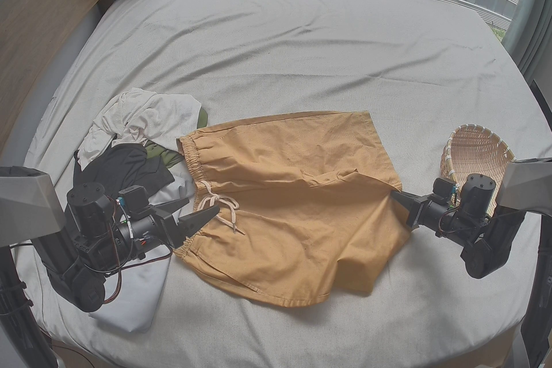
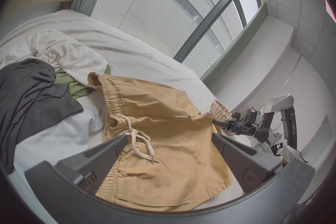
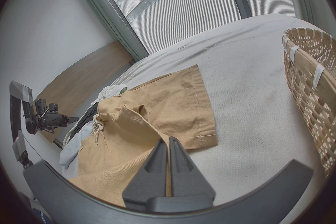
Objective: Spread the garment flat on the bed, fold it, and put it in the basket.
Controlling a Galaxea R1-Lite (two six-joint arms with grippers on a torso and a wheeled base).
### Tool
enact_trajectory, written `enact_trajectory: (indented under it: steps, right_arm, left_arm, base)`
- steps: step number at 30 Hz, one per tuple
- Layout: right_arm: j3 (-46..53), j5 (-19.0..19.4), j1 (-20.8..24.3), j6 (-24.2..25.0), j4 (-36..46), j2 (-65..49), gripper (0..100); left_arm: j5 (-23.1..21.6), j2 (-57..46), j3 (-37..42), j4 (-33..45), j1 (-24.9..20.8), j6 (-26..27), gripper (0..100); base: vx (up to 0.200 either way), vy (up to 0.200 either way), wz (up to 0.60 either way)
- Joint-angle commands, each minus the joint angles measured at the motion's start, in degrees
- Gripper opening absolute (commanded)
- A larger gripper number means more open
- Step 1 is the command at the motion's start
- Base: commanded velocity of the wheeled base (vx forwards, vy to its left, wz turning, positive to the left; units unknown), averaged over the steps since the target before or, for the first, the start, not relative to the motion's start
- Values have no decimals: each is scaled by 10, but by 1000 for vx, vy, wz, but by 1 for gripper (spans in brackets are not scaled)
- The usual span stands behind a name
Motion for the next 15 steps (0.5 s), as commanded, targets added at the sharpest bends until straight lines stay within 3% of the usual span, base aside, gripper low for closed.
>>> enact_trajectory:
  steps: [1, 11, 12, 15]
  right_arm:
    - [-11, 0, 0, 0, -1, 14, 0]
    - [-40, -3, -2, -9, -1, 28, 0]
    - [-40, -3, -2, -9, -1, 28, 100]
    - [-50, -24, -2, -8, -1, 19, 100]
  left_arm:
    - [0, 1, 0, 0, 0, 0, 100]
    - [0, 1, 1, 0, 0, 0, 100]
    - [0, 1, 1, 0, 0, 0, 100]
    - [0, 1, 1, 0, 0, 0, 100]
  base:
    - [0, 0, 0]
    - [0, 0, 0]
    - [0, 0, 0]
    - [0, 0, 0]
